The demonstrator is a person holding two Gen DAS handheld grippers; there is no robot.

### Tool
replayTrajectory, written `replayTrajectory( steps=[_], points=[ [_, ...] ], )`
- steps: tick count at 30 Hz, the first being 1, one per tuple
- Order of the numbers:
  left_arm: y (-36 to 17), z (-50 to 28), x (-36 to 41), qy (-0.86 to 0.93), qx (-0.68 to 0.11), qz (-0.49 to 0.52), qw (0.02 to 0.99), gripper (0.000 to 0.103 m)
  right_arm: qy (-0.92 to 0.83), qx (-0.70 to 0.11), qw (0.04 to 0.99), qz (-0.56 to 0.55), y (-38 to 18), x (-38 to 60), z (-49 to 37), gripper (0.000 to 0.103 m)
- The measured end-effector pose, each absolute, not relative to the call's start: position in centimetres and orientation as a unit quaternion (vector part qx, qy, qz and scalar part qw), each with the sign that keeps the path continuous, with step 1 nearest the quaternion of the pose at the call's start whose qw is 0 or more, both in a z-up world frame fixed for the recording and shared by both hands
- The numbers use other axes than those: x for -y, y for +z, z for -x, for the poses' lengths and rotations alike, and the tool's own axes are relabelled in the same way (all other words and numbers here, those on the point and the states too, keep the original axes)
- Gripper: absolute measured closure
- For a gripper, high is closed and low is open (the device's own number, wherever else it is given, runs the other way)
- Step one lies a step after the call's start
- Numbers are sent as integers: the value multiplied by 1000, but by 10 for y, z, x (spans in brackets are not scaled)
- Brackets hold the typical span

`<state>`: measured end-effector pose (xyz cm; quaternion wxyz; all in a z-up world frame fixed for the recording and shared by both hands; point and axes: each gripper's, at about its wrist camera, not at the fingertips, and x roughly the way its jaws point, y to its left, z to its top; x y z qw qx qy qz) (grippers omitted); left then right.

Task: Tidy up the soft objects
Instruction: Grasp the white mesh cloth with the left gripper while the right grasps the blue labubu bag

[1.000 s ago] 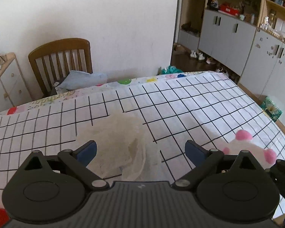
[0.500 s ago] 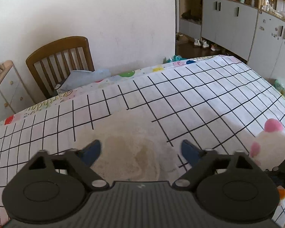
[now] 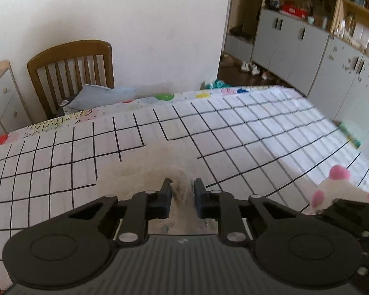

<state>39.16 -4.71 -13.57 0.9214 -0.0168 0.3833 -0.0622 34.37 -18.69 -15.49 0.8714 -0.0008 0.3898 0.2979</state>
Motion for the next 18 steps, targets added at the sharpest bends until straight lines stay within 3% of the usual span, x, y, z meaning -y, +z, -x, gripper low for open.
replayTrajectory(
  steps=[18],
  points=[
    [-127, -378, -19, -26, -376, 98, 921, 92, 360, -377, 853, -20, -152, 152, -369, 28]
  ],
)
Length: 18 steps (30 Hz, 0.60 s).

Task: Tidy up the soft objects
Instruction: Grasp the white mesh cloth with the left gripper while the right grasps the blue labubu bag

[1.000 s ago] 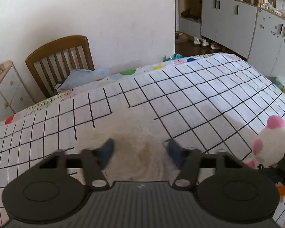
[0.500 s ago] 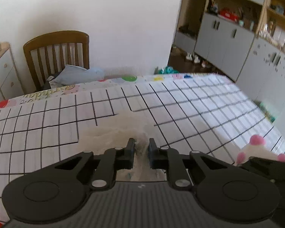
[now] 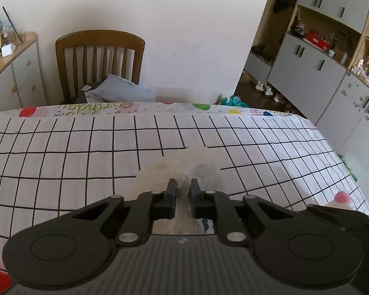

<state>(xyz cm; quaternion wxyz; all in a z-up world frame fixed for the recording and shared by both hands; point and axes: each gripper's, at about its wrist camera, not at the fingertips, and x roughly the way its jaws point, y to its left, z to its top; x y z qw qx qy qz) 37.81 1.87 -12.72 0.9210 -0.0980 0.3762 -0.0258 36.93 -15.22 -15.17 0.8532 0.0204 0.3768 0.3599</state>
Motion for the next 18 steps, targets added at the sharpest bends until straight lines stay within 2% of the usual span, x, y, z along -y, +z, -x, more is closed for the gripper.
replayTrajectory(
  steps=[5, 7, 8, 10, 12, 18],
  points=[
    [-129, -377, -19, -30, -380, 99, 919, 92, 372, -383, 846, 12, -162, 124, -375, 30],
    [-130, -376, -19, -30, -380, 99, 919, 92, 367, -389, 845, 13, -167, 120, -380, 46],
    [-131, -376, -21, -29, -382, 103, 918, 92, 363, -396, 844, 10, -170, 119, -382, 62],
    [-133, -376, -21, -27, -385, 106, 917, 92, 354, -409, 841, -3, -175, 121, -389, 75],
    [-135, -376, -21, -26, -386, 102, 917, 92, 352, -413, 840, -20, -179, 127, -390, 103],
    [-138, -375, -27, -13, -385, 107, 917, 95, 341, -397, 852, -16, -175, 144, -384, 103]
  ],
)
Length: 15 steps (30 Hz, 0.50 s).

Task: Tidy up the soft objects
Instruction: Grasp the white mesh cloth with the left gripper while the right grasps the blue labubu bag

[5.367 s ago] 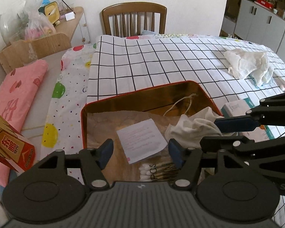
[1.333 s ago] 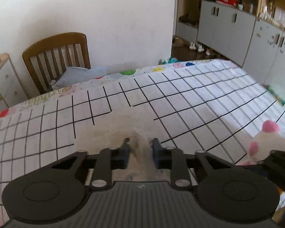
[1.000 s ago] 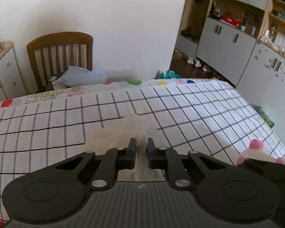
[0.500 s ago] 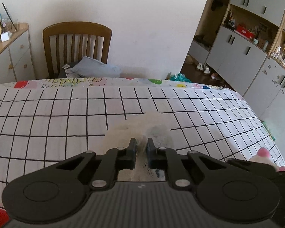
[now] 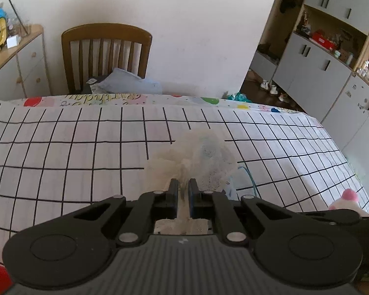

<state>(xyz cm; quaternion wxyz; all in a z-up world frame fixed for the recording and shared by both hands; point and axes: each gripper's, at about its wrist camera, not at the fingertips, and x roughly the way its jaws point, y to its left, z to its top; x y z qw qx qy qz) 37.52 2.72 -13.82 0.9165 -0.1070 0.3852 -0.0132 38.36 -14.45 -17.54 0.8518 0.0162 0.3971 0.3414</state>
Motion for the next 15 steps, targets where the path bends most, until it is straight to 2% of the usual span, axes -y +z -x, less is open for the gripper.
replayTrajectory(
  steps=[1, 2, 3, 4, 5, 6, 8, 13, 15],
  points=[
    [-138, -375, -27, -14, -385, 106, 917, 95, 342, -392, 854, -13, -173, 147, -381, 103],
    [-138, -375, -27, -16, -385, 104, 917, 95, 341, -389, 856, -9, -171, 148, -380, 96],
    [-139, -375, -26, -17, -385, 101, 917, 95, 338, -388, 858, -2, -170, 149, -379, 80],
    [-139, -375, -25, -19, -385, 99, 917, 95, 339, -386, 858, 3, -169, 149, -379, 73],
    [-140, -376, -25, -20, -386, 98, 917, 95, 342, -381, 859, 8, -167, 148, -379, 61],
    [-140, -376, -25, -20, -386, 98, 917, 95, 344, -376, 860, 11, -166, 148, -379, 43],
    [-143, -378, -25, -19, -387, 100, 916, 95, 349, -369, 861, 11, -166, 145, -381, 31],
    [-148, -380, -30, -15, -393, 112, 913, 95, 336, -381, 861, 34, -175, 129, -396, 28],
    [-151, -380, -31, -15, -396, 115, 911, 95, 336, -381, 861, 36, -178, 125, -402, 22]
  ],
)
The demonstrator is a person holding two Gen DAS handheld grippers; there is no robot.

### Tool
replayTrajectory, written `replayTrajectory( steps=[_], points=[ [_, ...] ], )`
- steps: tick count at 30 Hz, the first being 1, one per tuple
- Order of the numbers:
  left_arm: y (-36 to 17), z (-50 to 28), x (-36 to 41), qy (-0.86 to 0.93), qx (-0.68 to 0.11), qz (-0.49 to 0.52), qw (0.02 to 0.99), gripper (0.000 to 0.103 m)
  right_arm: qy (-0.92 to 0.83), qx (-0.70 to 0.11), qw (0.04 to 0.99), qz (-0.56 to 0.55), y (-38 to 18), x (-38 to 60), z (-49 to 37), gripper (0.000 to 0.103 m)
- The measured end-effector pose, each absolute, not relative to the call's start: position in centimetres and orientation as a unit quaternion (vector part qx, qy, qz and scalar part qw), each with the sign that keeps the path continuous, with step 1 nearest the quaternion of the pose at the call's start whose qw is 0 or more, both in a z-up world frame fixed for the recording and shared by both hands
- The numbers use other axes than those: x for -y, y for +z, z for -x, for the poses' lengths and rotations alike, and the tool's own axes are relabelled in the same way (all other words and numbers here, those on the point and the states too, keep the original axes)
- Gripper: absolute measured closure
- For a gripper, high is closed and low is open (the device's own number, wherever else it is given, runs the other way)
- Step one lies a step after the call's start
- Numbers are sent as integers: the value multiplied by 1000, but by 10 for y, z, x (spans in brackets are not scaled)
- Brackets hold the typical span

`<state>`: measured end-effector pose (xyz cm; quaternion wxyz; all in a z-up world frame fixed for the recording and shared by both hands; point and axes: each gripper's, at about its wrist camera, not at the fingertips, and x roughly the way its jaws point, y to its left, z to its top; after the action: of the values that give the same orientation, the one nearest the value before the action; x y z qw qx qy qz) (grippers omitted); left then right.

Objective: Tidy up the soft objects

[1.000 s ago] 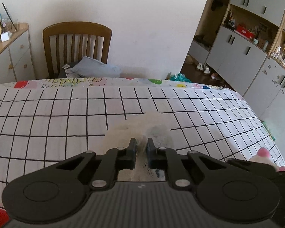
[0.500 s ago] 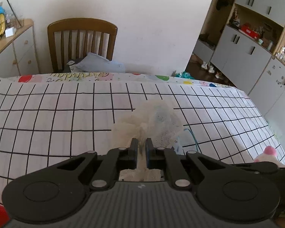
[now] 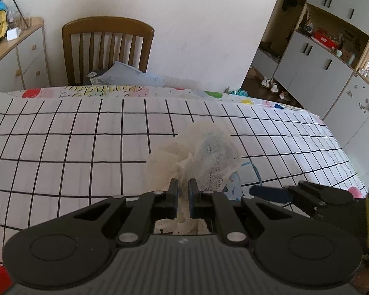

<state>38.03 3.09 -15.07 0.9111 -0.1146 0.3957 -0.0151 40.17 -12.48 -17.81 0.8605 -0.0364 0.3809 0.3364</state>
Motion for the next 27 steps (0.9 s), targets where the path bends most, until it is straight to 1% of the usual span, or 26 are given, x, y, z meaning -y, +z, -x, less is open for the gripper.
replayTrajectory(
  steps=[2, 3, 4, 5, 6, 7, 8, 9, 12, 18, 20, 21, 23, 24, 25, 26, 27],
  points=[
    [-153, -381, -30, -17, -398, 115, 910, 95, 337, -382, 859, 44, -182, 120, -405, 23],
    [-155, -381, -30, -18, -400, 114, 909, 95, 337, -381, 860, 49, -184, 118, -406, 30],
    [-157, -382, -29, -20, -401, 115, 909, 95, 339, -380, 859, 50, -185, 118, -407, 34],
    [-158, -382, -28, -20, -401, 115, 909, 95, 336, -375, 862, 54, -184, 117, -406, 46],
    [-159, -382, -27, -19, -402, 114, 908, 95, 333, -373, 864, 57, -184, 116, -406, 61],
    [-160, -382, -27, -19, -402, 115, 908, 95, 331, -372, 865, 60, -184, 116, -406, 69],
    [-160, -382, -27, -17, -401, 115, 909, 95, 330, -371, 866, 60, -184, 117, -406, 84],
    [-160, -382, -27, -14, -399, 115, 910, 95, 326, -372, 867, 61, -184, 118, -406, 93],
    [-159, -383, -30, -15, -399, 126, 908, 95, 315, -372, 872, 49, -182, 125, -405, 97],
    [-153, -378, -35, -33, -393, 168, 904, 95, 308, -381, 871, 30, -172, 143, -391, 97],
    [-150, -375, -34, -42, -391, 173, 903, 92, 311, -386, 868, 29, -170, 149, -381, 97],
    [-149, -373, -31, -44, -393, 171, 903, 89, 313, -387, 867, 31, -170, 152, -375, 97],
    [-149, -370, -27, -52, -397, 165, 902, 75, 316, -389, 865, 37, -168, 157, -364, 97],
    [-149, -368, -23, -59, -397, 162, 902, 57, 316, -391, 864, 38, -168, 160, -359, 97],
    [-149, -365, -20, -64, -395, 161, 902, 35, 316, -393, 863, 38, -167, 163, -355, 97],
    [-148, -363, -16, -69, -391, 159, 904, 29, 315, -394, 863, 38, -166, 166, -351, 97],
    [-147, -360, -13, -76, -386, 160, 905, 27, 314, -397, 862, 37, -166, 169, -348, 97]
  ],
)
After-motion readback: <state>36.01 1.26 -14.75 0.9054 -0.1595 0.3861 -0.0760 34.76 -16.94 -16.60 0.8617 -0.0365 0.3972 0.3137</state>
